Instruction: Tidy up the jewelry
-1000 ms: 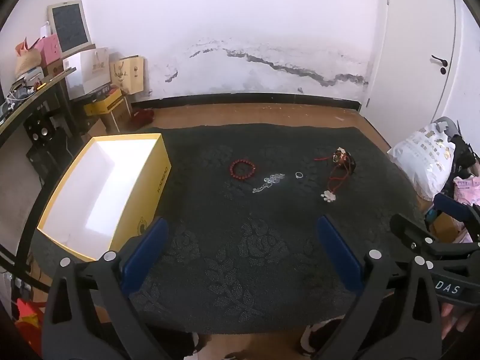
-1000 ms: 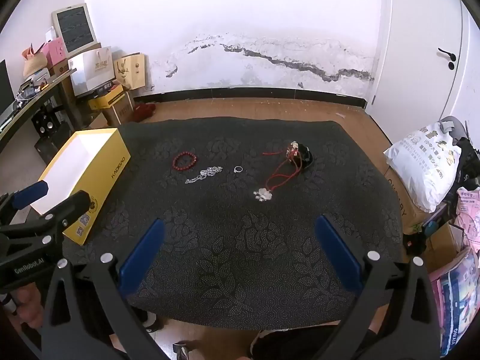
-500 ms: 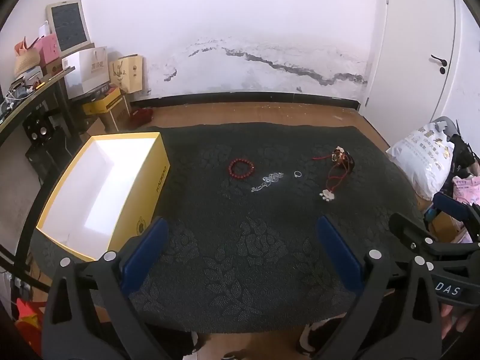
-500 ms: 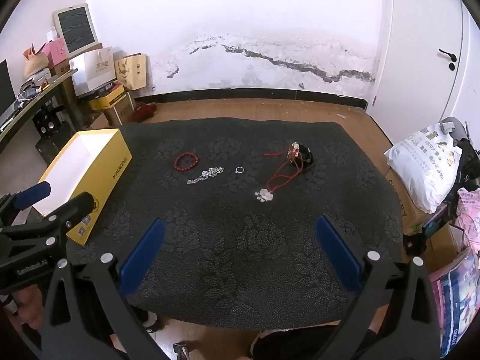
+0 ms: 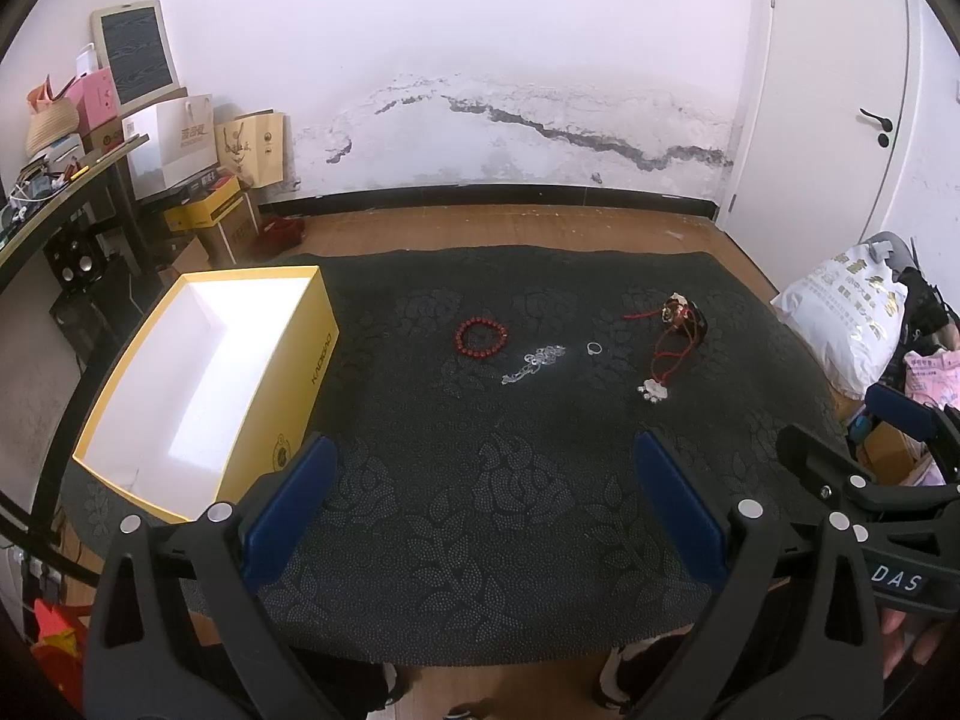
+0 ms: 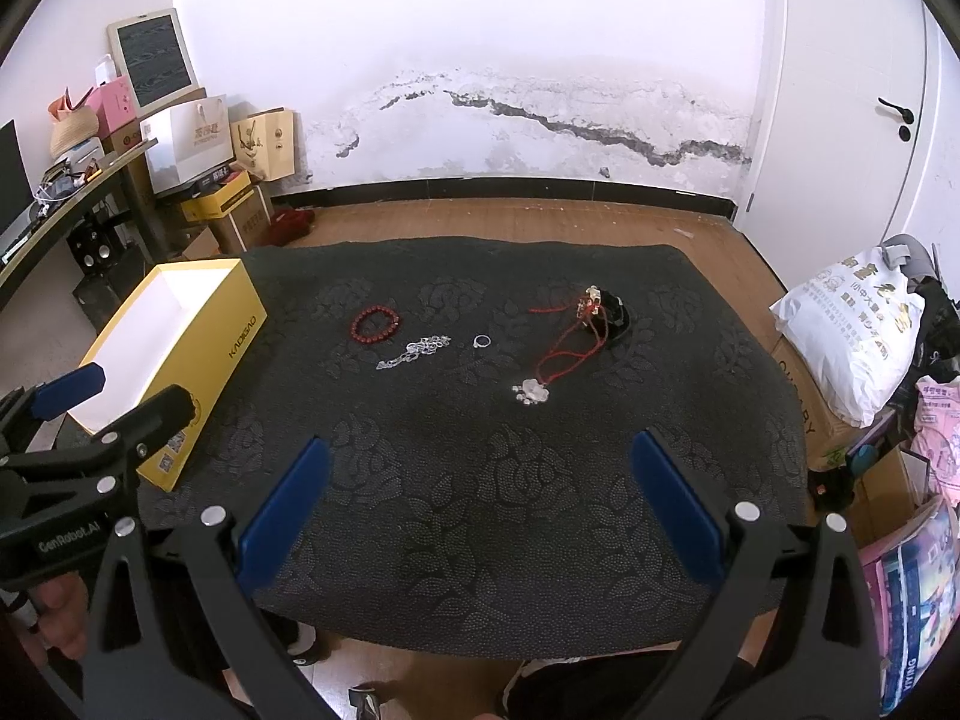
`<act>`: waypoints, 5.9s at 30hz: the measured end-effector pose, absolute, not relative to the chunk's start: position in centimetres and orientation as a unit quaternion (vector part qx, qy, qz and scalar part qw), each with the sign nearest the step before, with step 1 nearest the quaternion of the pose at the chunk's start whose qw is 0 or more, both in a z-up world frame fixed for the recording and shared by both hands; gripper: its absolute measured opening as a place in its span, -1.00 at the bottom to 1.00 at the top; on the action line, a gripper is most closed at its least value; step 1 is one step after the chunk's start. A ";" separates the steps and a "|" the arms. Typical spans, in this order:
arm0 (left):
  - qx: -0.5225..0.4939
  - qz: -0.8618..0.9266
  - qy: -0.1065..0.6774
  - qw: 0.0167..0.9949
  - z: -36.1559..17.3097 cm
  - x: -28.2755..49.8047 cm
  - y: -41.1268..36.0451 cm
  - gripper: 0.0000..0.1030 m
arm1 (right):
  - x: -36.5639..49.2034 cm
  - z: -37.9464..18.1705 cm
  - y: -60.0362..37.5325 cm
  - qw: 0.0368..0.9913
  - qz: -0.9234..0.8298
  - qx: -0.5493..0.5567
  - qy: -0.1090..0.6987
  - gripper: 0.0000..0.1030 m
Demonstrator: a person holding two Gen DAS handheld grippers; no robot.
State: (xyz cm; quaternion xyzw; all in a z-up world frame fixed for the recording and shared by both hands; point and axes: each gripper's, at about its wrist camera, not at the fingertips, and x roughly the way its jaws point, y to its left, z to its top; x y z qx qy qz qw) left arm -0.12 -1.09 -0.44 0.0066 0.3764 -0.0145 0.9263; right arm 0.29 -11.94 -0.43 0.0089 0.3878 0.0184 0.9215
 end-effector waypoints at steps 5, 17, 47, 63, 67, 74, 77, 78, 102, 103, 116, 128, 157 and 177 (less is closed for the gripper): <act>0.008 -0.016 0.377 0.926 -0.4 -0.1 -1.3 0.88 | 0.2 -0.4 -12.0 0.922 0.018 0.009 0.387 0.88; 0.006 -0.015 0.377 0.926 -0.2 0.0 -0.8 0.88 | 0.4 -0.4 -11.9 0.921 0.020 0.010 0.388 0.88; 0.006 -0.016 0.378 0.926 0.0 0.0 -0.7 0.88 | -0.1 0.6 -11.2 0.923 0.024 0.011 0.385 0.88; 0.010 -0.019 0.379 0.925 0.2 -0.1 -0.7 0.88 | 0.1 0.5 -11.2 0.921 0.029 0.014 0.388 0.88; 0.009 -0.019 0.379 0.925 0.2 -0.1 -0.6 0.88 | 0.1 0.4 -11.2 0.921 0.030 0.015 0.388 0.88; 0.010 -0.019 0.379 0.925 0.2 -0.1 -0.7 0.88 | 0.1 0.4 -11.1 0.921 0.030 0.015 0.388 0.88; 0.011 -0.019 0.379 0.925 0.1 -0.1 -0.6 0.88 | 0.1 0.2 -11.5 0.921 0.031 0.016 0.389 0.88; 0.011 -0.019 0.379 0.925 0.0 -0.1 -0.6 0.88 | 0.1 0.2 -11.5 0.921 0.031 0.016 0.388 0.88; 0.013 -0.018 0.402 0.915 -3.7 1.6 0.2 0.88 | 1.1 -2.2 -13.0 0.917 0.043 0.030 0.396 0.88; 0.012 -0.020 0.404 0.914 -4.0 1.8 0.3 0.88 | 1.4 -2.6 -13.2 0.915 0.046 0.033 0.398 0.88; -0.015 -0.043 0.453 0.890 -13.5 8.9 1.6 0.88 | 6.8 -10.9 -16.1 0.901 0.069 0.033 0.426 0.88; 0.001 -0.055 0.457 0.888 -18.3 19.8 1.0 0.88 | 17.8 -16.0 -15.0 0.893 0.125 0.019 0.433 0.88; 0.043 -0.039 0.455 0.889 -22.0 28.4 -0.5 0.90 | 26.4 -21.3 -11.4 0.871 0.180 -0.082 0.451 0.52; 0.062 -0.067 0.429 0.899 -21.1 27.2 -1.8 -0.73 | 26.1 -20.6 -11.3 0.875 0.181 -0.074 0.443 -0.58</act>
